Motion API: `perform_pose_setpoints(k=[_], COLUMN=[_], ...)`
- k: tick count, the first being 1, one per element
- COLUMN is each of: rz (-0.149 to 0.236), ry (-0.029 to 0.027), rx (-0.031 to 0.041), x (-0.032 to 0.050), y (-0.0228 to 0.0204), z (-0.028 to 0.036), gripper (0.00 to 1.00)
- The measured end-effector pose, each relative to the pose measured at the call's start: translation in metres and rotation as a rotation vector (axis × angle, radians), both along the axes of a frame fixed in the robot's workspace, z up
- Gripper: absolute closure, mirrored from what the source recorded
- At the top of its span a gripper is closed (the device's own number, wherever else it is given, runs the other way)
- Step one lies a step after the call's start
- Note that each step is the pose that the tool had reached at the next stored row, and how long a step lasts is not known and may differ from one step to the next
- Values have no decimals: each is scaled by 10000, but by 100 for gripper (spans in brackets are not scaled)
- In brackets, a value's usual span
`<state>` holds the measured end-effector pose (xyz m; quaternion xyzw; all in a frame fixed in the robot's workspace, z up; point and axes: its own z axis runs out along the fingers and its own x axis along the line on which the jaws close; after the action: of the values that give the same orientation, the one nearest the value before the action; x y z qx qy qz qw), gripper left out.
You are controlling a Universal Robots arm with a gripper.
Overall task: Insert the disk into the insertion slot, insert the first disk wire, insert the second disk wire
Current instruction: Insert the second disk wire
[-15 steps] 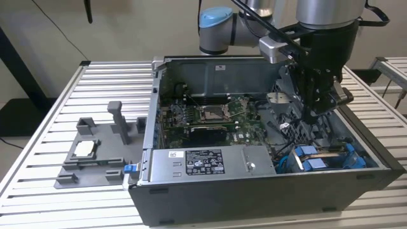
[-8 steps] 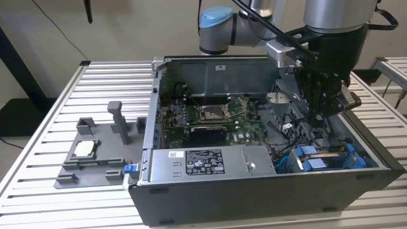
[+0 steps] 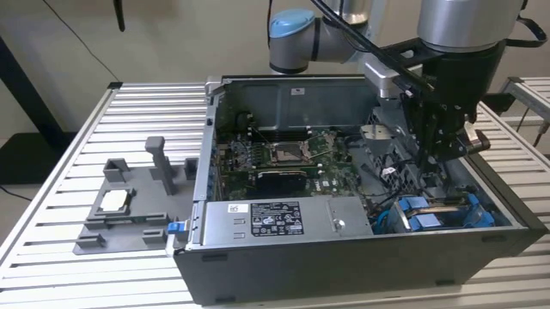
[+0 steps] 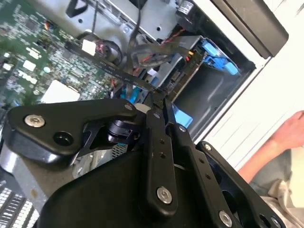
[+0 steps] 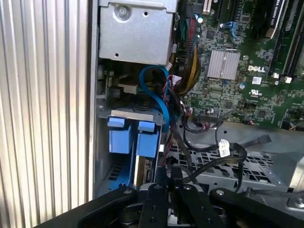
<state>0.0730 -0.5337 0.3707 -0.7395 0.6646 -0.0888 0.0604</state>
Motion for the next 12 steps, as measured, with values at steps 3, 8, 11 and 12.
perform_pose_setpoints(k=[3, 8, 11, 12], rz=[-6, -9, -11, -11], ry=[-1, 113, 205, 231], rx=[359, 368, 368, 368], x=[4, 39, 63, 71], y=[-30, -189, -295, -327], z=[-9, -12, -14, -15], gripper=[85, 85, 85, 85])
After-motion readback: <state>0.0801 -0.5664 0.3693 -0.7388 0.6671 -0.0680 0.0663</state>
